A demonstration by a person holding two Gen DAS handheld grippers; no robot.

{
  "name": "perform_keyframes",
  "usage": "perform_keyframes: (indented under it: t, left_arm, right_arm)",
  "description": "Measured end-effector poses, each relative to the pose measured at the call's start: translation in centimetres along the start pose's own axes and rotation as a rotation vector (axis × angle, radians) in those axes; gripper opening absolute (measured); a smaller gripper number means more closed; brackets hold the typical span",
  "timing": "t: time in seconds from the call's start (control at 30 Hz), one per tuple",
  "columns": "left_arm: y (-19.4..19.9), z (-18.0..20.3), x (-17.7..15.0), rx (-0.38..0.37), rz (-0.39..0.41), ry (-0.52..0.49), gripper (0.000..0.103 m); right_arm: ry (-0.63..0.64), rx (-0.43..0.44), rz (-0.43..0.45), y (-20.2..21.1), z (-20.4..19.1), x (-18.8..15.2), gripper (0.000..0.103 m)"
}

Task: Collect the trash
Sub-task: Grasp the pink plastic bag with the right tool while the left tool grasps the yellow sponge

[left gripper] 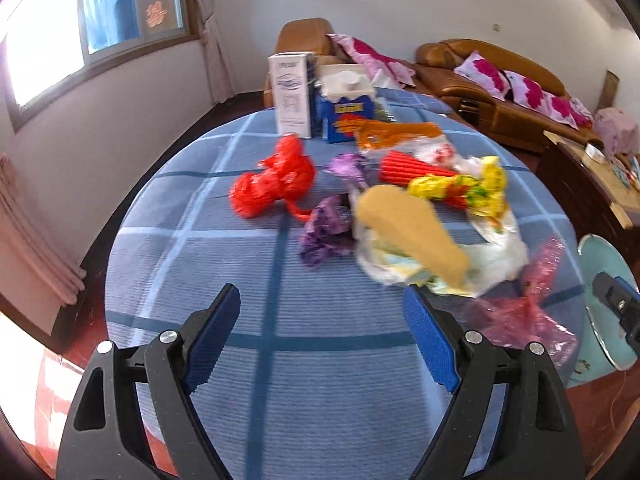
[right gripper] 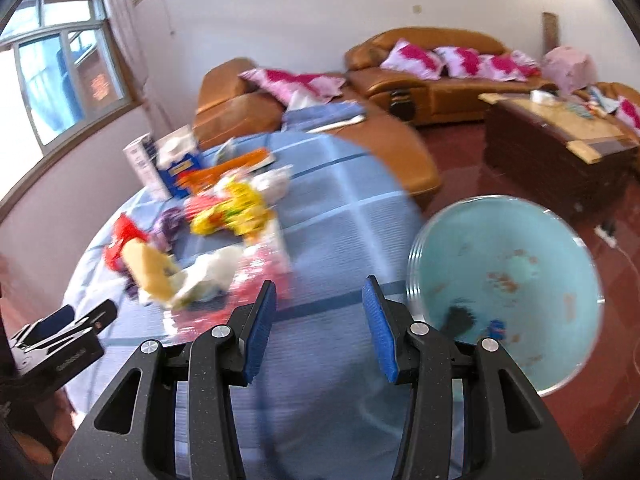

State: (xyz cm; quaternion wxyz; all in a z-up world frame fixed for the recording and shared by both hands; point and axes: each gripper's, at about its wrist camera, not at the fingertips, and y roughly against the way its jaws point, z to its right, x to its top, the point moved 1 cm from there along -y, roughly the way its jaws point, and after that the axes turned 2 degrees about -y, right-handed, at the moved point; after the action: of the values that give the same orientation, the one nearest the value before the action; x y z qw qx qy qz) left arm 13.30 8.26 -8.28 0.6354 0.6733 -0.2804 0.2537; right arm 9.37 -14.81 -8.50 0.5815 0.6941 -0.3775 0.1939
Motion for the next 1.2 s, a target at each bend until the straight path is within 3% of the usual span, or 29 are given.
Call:
perform_keyframes:
  t: [0.23, 0.43, 0.53, 0.63, 0.7, 0.93, 1.2]
  left_arm:
    - [-1.2, -2.1, 0.5, 0.027, -0.002, 0.026, 0.081]
    - [-1.9, -3.1, 0.6, 0.021, -0.016, 0.042, 0.082]
    - [-2.0, -3.2, 0.8, 0.022, -0.014, 0.046, 0.082]
    - [-2.0, -3.3, 1.0, 0.022, -0.012, 0.053, 0.082]
    - [-1.9, -3.1, 1.2, 0.02, -0.01, 0.058, 0.082]
    - [-1.0, -2.1, 2.2, 0.003, 0.014, 0.054, 0.082]
    - [-1.0, 1.0, 3.7, -0.07, 0.011, 0.051, 0.081]
  right_arm:
    - [0.031, 0.084, -0.093, -2.6, -4.1, -0.4, 0.045]
    - [0.017, 0.08, -0.17, -5.2, -5.1, -1.0, 0.045]
    - [0.008, 0.087, -0.184, -5.7, -4.9, -1.1, 0.036]
    - [0.012, 0.105, -0.19, -5.8, -4.8, -1.0, 0.02]
    - [0.022, 0.115, -0.186, -5.7, -4.7, -1.0, 0.009]
    - [0.049, 0.114, -0.132, -4.0, -3.9, -0.3, 0.007]
    - [0.065, 0.017, 0.021, -1.3, -1.0, 1.6, 0.007]
